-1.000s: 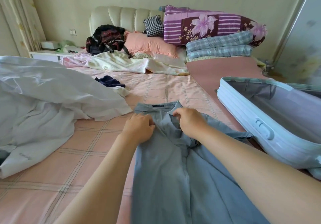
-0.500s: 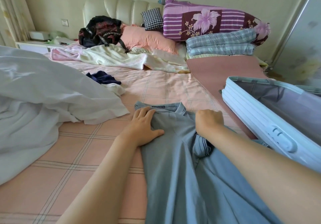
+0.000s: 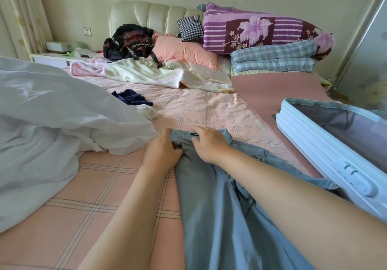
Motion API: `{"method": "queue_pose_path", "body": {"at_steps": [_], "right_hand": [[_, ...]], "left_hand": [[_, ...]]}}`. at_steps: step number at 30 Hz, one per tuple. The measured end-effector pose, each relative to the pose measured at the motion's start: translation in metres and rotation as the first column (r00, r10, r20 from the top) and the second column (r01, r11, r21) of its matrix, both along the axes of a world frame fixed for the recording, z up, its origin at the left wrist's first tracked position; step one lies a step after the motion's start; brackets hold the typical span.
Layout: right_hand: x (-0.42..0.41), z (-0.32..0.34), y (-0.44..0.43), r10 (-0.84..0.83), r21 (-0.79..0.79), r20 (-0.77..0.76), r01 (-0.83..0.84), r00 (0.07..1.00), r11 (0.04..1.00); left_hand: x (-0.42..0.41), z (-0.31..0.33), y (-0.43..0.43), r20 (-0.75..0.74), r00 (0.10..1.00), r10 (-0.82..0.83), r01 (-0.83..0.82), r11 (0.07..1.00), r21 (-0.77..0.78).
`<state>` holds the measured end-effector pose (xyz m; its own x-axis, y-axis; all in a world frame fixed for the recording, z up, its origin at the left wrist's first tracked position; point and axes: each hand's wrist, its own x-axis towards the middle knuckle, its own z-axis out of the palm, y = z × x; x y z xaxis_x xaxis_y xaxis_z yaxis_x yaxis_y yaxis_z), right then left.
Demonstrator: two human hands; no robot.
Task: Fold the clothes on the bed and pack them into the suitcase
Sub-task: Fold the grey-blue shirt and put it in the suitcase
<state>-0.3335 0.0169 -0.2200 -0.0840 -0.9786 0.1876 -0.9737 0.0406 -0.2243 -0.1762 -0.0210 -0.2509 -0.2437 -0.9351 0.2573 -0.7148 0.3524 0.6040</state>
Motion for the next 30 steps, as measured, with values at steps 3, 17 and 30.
{"method": "queue_pose_path", "body": {"at_steps": [3, 17, 30], "right_hand": [[0.018, 0.006, -0.025, 0.028, 0.074, -0.057, -0.024, 0.998, 0.997], [0.021, 0.005, -0.073, 0.037, 0.139, 0.122, -0.054, 0.992, 0.989], [0.000, 0.006, -0.012, -0.197, -0.271, 0.082, 0.212, 0.977, 0.939]], "left_hand": [[0.003, -0.001, -0.001, 0.068, 0.997, 0.025, -0.021, 0.998, -0.056], [0.011, -0.012, 0.004, 0.128, 0.988, 0.082, -0.068, 0.992, -0.107], [-0.017, 0.020, 0.011, 0.218, 0.955, -0.201, 0.243, 0.952, -0.186]]}}
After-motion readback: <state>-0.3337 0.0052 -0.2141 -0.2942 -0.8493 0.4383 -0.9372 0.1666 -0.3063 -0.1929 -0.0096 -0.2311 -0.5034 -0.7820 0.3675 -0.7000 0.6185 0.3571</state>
